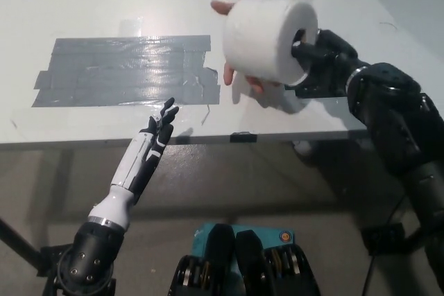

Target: A toilet paper roll is kept on the black spot on the desk infront of the robot and the robot inserts its right thumb into the hole in the centre to grab the roll. Then it passes the roll to a person.

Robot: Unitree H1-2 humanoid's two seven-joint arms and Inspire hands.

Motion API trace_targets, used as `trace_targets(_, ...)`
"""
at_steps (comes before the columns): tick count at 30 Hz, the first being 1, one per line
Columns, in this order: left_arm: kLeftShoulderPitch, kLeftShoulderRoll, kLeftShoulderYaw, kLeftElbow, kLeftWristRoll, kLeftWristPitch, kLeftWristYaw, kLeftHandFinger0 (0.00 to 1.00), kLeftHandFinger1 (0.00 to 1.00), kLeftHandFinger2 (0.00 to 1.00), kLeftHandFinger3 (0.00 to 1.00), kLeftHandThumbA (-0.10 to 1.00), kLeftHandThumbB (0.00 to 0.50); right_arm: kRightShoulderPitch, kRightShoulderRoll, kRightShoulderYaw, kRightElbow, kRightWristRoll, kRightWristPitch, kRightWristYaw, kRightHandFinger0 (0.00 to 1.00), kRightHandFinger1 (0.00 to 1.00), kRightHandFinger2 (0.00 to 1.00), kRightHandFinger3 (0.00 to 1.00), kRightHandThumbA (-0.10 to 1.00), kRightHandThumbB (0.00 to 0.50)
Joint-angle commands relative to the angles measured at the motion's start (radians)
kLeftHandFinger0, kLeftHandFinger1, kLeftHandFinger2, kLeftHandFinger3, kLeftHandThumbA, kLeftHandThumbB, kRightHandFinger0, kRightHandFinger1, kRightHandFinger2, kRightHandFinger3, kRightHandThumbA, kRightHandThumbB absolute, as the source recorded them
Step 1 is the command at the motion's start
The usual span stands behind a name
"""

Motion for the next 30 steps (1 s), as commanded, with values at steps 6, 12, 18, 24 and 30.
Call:
trace_targets(6, -0.025, 0.015, -0.001, -0.044, -0.007, 0.002, -0.025, 1.0, 1.0, 1.0, 1.0, 1.0, 0.07, -0.3, -0.002, 0.181, 0.191, -0.374, -0.247, -0.075, 0.11, 0.54, 0.88, 0.76, -0.1, 0.157)
trace_targets(12, -0.031, 0.017, -0.004, -0.041, -0.002, 0.0, -0.025, 1.0, 1.0, 1.0, 1.0, 1.0, 0.059, -0.32, 0.024, 0.186, 0.208, -0.406, -0.267, -0.085, 0.15, 0.58, 0.9, 0.76, -0.1, 0.174)
trace_targets(18, -0.034, 0.017, -0.004, -0.044, 0.004, 0.009, -0.03, 1.0, 1.0, 1.0, 1.0, 1.0, 0.064, -0.301, -0.003, 0.175, 0.141, -0.43, -0.217, 0.033, 0.87, 1.0, 1.0, 1.0, 0.5, 0.394)
trace_targets(24, -0.034, 0.021, -0.007, -0.05, 0.012, 0.02, -0.031, 1.0, 1.0, 1.0, 1.0, 1.0, 0.058, -0.244, -0.069, 0.103, -0.037, -0.403, -0.171, 0.12, 1.0, 1.0, 1.0, 1.0, 0.77, 0.492)
trace_targets(30, -0.039, 0.021, 0.002, -0.04, -0.005, 0.014, -0.035, 1.0, 1.0, 1.0, 1.0, 0.97, 0.051, -0.151, -0.158, 0.005, -0.458, -0.385, -0.029, 0.11, 1.0, 1.0, 1.0, 1.0, 0.89, 0.466)
